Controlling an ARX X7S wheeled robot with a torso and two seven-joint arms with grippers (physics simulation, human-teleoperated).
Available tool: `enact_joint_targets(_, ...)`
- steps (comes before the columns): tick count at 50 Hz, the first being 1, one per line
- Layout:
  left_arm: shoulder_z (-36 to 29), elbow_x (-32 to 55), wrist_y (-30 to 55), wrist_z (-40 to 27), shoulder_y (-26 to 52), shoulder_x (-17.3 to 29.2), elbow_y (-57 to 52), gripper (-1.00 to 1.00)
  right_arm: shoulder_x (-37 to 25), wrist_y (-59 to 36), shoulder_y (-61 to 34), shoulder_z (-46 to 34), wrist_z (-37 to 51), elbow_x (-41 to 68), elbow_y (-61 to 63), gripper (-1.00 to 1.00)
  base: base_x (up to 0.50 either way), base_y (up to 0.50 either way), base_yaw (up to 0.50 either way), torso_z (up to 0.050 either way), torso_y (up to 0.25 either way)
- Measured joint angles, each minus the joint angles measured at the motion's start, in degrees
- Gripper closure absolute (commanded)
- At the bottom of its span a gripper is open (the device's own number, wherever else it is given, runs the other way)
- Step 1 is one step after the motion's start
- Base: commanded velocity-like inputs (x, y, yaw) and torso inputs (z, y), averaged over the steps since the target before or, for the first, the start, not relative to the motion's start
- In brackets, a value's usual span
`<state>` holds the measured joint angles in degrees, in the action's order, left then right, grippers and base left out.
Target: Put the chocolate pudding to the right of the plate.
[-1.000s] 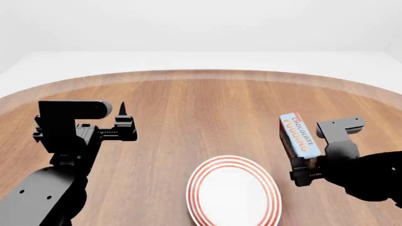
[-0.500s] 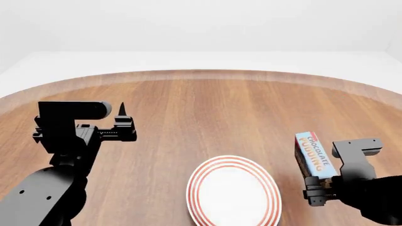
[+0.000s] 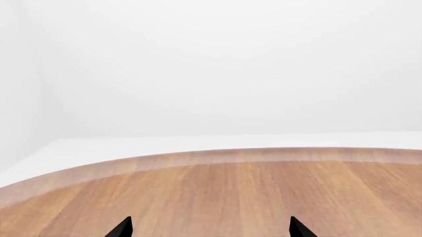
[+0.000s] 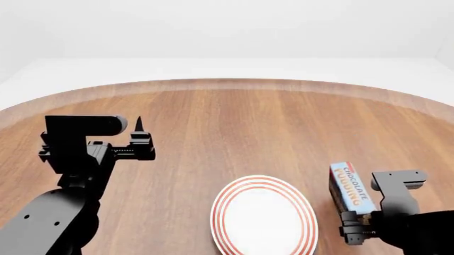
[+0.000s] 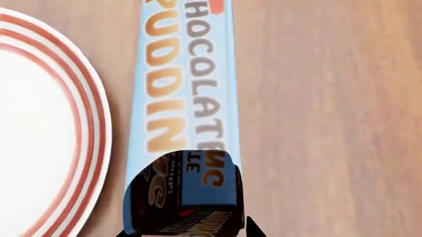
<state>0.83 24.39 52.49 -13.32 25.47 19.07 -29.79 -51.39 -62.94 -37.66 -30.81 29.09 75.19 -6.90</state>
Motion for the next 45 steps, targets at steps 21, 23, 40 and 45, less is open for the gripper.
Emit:
enact_joint_targets(21,0.1,0.5,0.2,-0.4,-0.1,0.4,-0.4,-1.0,2.5,2.2,-0.4,-1.9,-2.9,-2.8,-5.7,1.0,0.0,0.0,0.0,0.0,0.0)
enact_joint_targets(23,0.1,0.6,0.2,-0.4,0.0,0.4,-0.4,-1.0,2.6,2.4,-0.5,-2.0,-2.9,-2.9,-6.0,1.0,0.0,0.0,0.0,0.0,0.0)
enact_joint_targets(40,0.0,0.9,-0.1,-0.6,-0.1,0.6,-0.2,-1.0,3.0,2.8,-1.0,-2.5,-3.4,-3.8,-7.8,-1.0,0.0,0.0,0.0,0.0,0.0)
enact_joint_targets(45,-0.1,0.9,-0.2,-0.6,-0.1,0.7,-0.1,-1.0,2.8,2.6,-1.1,-2.5,-3.3,-4.2,-7.5,-1.0,0.0,0.0,0.0,0.0,0.0)
